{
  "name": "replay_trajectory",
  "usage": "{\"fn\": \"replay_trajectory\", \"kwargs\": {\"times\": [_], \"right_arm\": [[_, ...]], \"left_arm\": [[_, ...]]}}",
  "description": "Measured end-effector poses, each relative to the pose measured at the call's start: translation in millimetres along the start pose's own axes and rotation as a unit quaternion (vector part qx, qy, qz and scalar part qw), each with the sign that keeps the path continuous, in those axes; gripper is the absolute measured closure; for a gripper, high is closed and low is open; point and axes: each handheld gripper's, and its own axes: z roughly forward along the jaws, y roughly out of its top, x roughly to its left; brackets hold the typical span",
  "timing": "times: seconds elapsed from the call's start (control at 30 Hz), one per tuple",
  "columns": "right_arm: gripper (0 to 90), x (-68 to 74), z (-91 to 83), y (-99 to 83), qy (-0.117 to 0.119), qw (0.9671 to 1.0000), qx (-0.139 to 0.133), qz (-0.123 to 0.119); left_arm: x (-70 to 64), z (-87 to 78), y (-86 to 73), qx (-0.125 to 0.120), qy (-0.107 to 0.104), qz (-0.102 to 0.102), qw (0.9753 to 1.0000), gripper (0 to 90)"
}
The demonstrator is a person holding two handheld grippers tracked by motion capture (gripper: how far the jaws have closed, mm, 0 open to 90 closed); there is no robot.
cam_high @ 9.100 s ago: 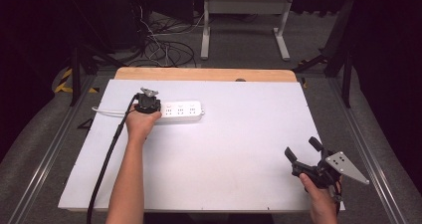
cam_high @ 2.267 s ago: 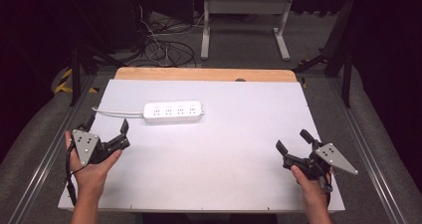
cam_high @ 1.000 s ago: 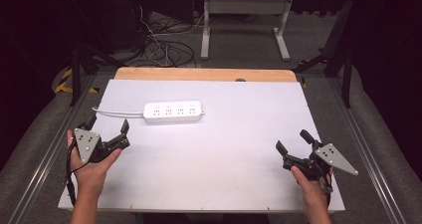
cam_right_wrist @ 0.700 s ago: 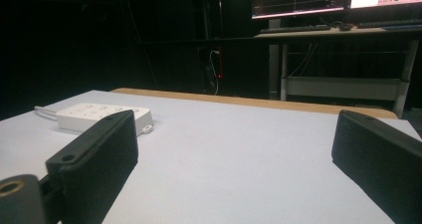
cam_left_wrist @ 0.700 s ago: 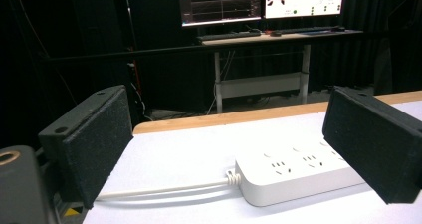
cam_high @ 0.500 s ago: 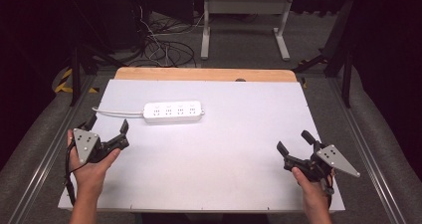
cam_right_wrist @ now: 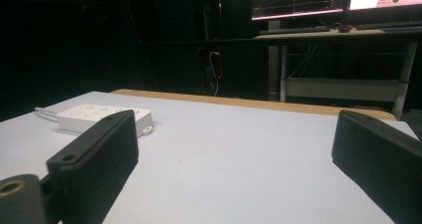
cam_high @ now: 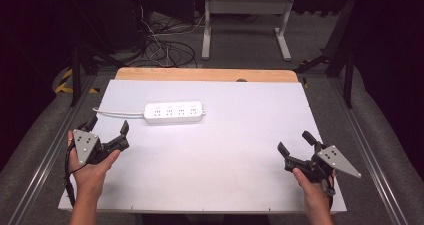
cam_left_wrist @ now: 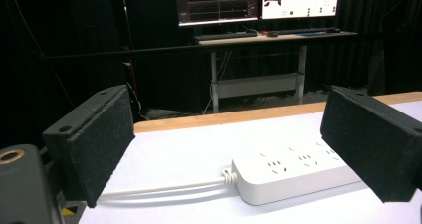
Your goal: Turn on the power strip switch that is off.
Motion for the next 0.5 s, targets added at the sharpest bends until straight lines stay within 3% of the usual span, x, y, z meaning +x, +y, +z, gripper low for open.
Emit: {"fn": "replay_trajectory", "kwargs": {"times": [0.5], "right_arm": [[5.0,0.5,2.0,-0.5,0.002,1.0,0.003,0.001]], "left_arm": [[1.4,0.9,-1.2,0.002,0.0,0.002,1.0,7.8]]}}
